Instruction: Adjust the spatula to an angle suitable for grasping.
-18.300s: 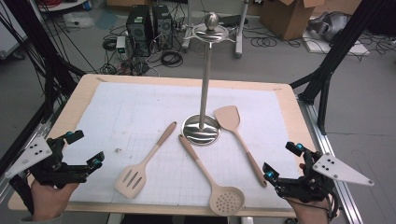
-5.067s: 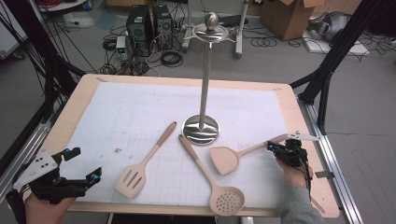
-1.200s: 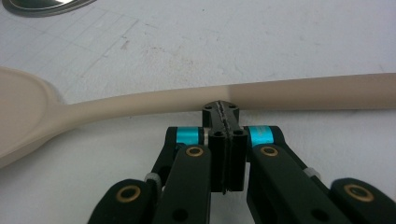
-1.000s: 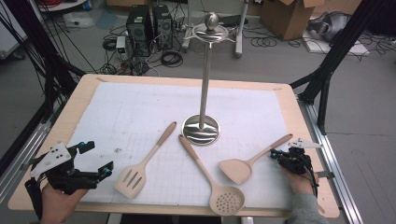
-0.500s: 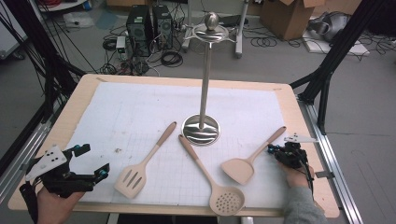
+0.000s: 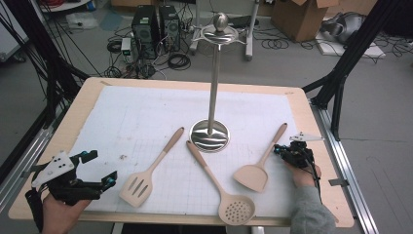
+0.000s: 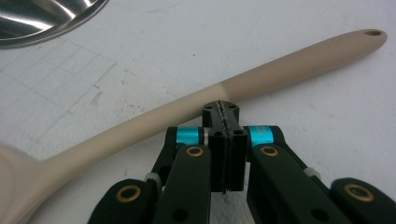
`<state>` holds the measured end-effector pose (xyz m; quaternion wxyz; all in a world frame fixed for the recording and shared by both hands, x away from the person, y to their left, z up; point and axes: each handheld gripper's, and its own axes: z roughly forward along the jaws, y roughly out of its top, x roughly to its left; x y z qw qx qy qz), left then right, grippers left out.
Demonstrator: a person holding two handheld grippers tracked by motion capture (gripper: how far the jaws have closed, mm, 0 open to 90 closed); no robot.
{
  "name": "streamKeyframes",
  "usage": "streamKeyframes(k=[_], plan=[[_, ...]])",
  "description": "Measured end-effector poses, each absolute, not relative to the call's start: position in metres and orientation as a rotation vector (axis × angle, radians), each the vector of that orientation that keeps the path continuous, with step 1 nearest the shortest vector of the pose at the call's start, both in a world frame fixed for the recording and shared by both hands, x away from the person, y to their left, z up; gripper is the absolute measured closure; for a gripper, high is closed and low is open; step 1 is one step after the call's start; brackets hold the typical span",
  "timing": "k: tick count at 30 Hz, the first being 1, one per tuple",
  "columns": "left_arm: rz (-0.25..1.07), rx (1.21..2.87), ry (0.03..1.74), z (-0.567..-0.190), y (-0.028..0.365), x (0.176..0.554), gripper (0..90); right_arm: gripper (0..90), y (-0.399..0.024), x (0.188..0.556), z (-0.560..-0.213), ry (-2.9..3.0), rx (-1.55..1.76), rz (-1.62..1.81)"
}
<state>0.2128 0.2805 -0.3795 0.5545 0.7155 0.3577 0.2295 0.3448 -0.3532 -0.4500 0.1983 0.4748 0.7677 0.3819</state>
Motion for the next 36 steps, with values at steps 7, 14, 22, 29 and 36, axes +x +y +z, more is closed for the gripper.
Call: streamKeyframes(k=[7, 14, 22, 29, 36], plan=[[0.546, 1.670, 0.858, -0.379, 0.290, 0.214, 2.0, 90.0, -0.345, 0.355, -0.449, 2.150, 1.341, 1.072], [0.540, 1.645, 0.861, -0.375, 0.297, 0.223, 2.1, 90.0, -0.338, 0.354, -0.448, 2.128, 1.335, 0.993], [0.540, 1.622, 0.844, -0.373, 0.297, 0.224, 2.0, 90.0, -0.333, 0.331, -0.425, 2.120, 1.304, 1.098], [0.542, 1.610, 0.815, -0.366, 0.294, 0.225, 2.1, 90.0, -0.303, 0.324, -0.424, 2.212, 1.225, 1.088], [0.538, 1.622, 0.821, -0.368, 0.292, 0.227, 2.0, 90.0, -0.285, 0.330, -0.431, 2.314, 1.190, 1.018]])
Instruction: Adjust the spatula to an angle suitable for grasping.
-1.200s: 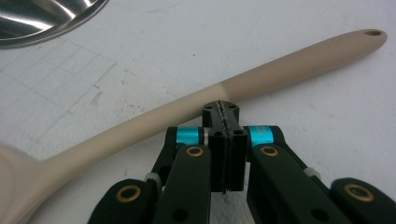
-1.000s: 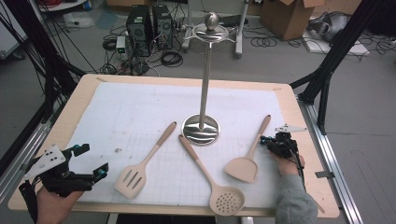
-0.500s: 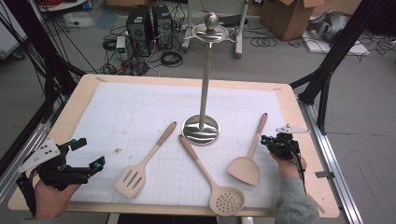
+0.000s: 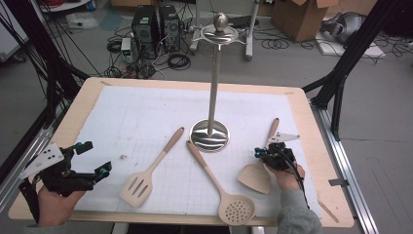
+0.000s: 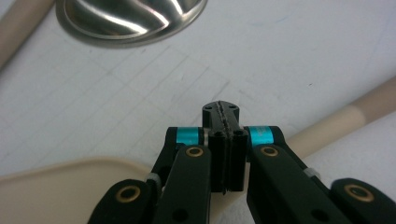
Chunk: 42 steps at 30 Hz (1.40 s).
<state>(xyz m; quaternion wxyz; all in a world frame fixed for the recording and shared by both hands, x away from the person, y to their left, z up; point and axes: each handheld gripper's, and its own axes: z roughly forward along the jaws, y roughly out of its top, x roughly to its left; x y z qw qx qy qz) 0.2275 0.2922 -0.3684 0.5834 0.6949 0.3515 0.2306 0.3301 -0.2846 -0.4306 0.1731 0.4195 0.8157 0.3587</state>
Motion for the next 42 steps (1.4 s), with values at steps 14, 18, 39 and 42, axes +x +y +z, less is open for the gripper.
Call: streamKeyframes(k=[14, 18, 39, 42], plan=[[0.542, 1.631, 0.831, -0.371, 0.290, 0.225, 2.0, 90.0, -0.277, 0.327, -0.437, 2.414, 1.145, 0.916], [0.540, 1.634, 0.834, -0.372, 0.290, 0.225, 2.0, 90.0, -0.278, 0.325, -0.437, 2.421, 1.135, 0.901], [0.530, 1.635, 0.824, -0.371, 0.284, 0.230, 2.0, 90.0, -0.307, 0.301, -0.436, 2.463, 1.069, 0.905], [0.528, 1.638, 0.818, -0.371, 0.282, 0.230, 2.1, 90.0, -0.314, 0.296, -0.436, 2.473, 1.072, 0.912]])
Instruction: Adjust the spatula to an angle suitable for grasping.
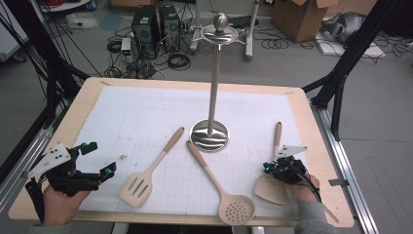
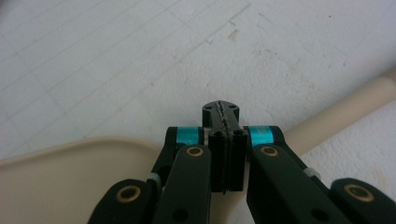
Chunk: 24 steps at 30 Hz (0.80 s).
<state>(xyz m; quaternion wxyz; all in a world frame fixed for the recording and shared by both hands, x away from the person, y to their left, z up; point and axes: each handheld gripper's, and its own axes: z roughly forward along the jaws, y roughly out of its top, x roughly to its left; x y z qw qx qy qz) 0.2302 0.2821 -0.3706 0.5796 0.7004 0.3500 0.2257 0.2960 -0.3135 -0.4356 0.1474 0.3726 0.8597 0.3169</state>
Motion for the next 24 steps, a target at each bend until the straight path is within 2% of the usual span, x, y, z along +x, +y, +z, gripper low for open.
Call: streamKeyframes(k=[13, 24], plan=[[0.524, 1.646, 0.805, -0.370, 0.276, 0.233, 2.1, 90.0, -0.334, 0.279, -0.436, 2.485, 1.064, 0.947], [0.520, 1.651, 0.801, -0.371, 0.275, 0.236, 2.0, 90.0, -0.349, 0.285, -0.427, 2.391, 1.099, 1.082]])
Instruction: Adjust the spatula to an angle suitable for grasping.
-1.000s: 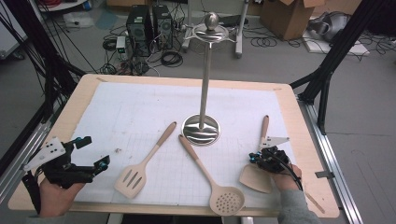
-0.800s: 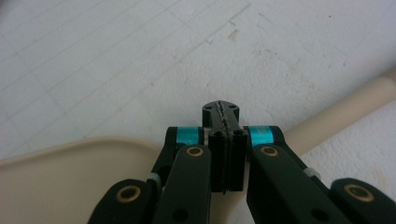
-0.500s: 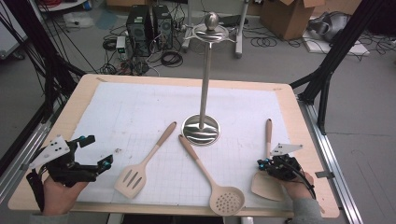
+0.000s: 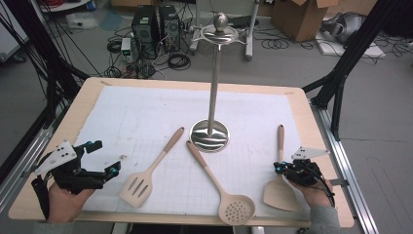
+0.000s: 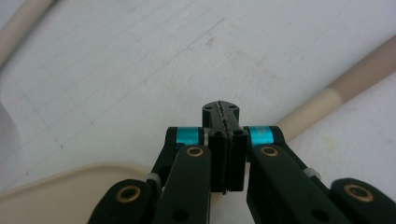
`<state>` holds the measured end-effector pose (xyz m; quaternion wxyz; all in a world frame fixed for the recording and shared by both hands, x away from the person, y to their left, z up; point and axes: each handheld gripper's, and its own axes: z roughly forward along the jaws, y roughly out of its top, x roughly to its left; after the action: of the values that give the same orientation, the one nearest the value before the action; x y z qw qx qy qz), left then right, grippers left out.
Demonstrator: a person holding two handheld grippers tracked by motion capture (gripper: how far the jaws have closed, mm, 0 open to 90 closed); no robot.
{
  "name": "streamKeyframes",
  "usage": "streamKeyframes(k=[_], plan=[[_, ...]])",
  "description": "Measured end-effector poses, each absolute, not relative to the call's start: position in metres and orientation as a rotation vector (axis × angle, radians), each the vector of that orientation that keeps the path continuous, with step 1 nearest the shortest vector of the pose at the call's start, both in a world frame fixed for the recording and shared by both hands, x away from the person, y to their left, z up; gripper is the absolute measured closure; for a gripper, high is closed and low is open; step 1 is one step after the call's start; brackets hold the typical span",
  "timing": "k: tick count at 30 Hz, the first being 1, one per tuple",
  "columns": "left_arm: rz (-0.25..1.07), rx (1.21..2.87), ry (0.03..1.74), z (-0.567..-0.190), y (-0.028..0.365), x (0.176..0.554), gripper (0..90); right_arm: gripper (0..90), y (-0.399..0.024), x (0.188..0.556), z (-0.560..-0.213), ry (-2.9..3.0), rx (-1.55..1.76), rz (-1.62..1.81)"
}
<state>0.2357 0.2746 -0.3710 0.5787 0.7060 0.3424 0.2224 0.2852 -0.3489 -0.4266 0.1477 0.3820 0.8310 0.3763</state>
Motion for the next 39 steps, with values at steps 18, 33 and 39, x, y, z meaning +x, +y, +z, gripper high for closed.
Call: streamKeyframes(k=[18, 33, 39], plan=[[0.516, 1.671, 0.783, -0.372, 0.273, 0.236, 2.0, 90.0, -0.384, 0.317, -0.429, 2.254, 1.191, 1.122], [0.511, 1.668, 0.789, -0.374, 0.278, 0.237, 2.1, 90.0, -0.389, 0.333, -0.442, 2.311, 1.205, 1.096], [0.524, 1.644, 0.807, -0.372, 0.285, 0.236, 2.1, 90.0, -0.390, 0.336, -0.443, 2.306, 1.198, 1.113]])
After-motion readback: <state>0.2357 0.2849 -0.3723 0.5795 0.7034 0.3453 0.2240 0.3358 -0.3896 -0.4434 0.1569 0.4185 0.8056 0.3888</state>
